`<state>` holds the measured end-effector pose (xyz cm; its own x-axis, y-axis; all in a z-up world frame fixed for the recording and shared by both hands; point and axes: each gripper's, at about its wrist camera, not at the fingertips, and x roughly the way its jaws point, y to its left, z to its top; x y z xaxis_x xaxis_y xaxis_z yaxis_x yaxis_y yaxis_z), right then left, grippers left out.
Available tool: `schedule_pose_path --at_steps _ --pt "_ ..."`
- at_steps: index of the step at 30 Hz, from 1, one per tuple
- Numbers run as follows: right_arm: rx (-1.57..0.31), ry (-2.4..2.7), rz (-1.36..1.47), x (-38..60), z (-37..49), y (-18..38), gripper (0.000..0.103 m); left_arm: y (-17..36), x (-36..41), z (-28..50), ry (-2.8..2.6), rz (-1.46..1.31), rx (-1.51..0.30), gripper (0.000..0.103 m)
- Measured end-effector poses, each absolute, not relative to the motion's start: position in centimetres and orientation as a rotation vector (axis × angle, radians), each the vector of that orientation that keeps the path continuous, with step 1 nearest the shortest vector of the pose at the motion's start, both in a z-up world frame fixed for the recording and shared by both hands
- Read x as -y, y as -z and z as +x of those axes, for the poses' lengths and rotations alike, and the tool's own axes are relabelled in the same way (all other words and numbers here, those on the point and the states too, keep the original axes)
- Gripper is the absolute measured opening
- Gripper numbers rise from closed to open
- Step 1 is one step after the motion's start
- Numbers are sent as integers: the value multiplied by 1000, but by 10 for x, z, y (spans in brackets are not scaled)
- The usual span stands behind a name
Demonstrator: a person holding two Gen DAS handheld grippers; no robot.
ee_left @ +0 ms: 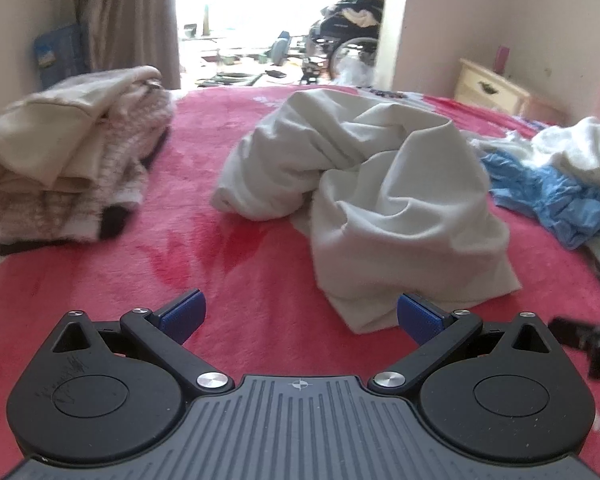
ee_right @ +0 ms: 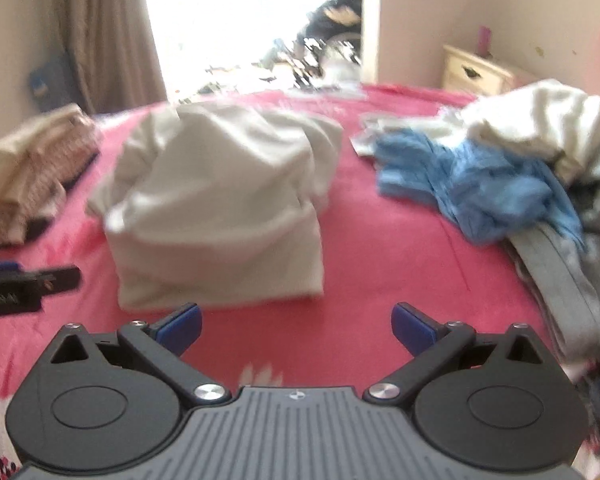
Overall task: Fold clothes
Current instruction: 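Grasp the white sweatshirt with the right tool while the left tool approaches it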
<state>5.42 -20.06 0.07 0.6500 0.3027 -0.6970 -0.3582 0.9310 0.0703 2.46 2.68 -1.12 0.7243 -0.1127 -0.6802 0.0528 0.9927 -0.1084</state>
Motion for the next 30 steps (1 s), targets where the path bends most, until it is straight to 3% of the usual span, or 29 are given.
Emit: schedule_pose_path --at_steps 14,18,20,24,26,28,30 --pt "-612 -619 -60 145 169 -18 101 22 -21 97 236 -29 -614 103" --pt "-663 -650 -83 114 204 -1 95 45 -5 125 297 31 -666 95" --pt "-721 -651 -146 100 216 15 77 54 0 128 306 23 -700 87" --pt "-785 -628 -193 97 221 32 52 64 4 131 269 -36 -737 66" --pt "-772 -644 -200 102 212 26 30 63 4 129 263 -50 -744 57" --pt "-769 -669 -200 108 200 18 24 60 4 125 264 -53 -747 50" --pt "-767 -696 -198 115 189 10 17 54 4 119 279 -49 -748 34"
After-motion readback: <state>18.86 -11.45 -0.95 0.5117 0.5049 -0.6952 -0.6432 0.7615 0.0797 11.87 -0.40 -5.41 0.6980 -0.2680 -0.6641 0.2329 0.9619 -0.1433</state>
